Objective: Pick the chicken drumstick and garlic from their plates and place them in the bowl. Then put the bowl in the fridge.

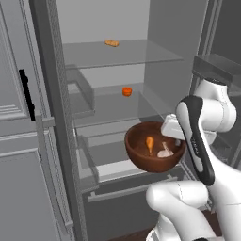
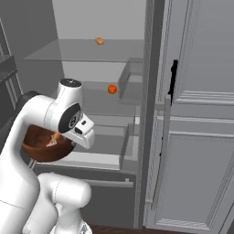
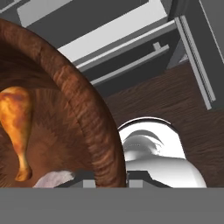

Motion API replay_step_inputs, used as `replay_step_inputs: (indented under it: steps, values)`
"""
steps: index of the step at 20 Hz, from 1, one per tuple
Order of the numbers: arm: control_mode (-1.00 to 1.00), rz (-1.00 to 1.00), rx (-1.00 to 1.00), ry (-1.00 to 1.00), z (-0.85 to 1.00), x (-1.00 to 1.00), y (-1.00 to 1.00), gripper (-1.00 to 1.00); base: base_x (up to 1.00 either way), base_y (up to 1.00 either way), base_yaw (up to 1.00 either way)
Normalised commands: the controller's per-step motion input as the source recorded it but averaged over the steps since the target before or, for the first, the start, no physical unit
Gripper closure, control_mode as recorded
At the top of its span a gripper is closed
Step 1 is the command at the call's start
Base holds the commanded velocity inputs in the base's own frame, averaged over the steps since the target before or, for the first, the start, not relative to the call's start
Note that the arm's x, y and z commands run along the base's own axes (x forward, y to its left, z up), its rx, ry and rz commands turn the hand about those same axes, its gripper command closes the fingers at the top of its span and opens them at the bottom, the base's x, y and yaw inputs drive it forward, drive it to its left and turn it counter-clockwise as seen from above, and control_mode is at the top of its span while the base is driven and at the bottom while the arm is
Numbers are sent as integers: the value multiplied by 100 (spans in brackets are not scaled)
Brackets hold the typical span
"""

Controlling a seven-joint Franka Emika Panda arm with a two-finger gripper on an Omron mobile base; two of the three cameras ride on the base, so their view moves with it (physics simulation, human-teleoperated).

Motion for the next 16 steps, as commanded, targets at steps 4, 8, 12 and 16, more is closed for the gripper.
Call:
replay_step_inputs:
  steps: [4,8,12,16]
  values:
    - [-100,0,-1,-6,0,-4,3,100,-36,1,0]
    - [-100,-16,-1,-26,0,6,4,100,0,0,0]
    - [-100,-26,0,-16,0,59,4,100,0,0,0]
    - [-100,-19,0,-3,11,100,16,100,0,0,0]
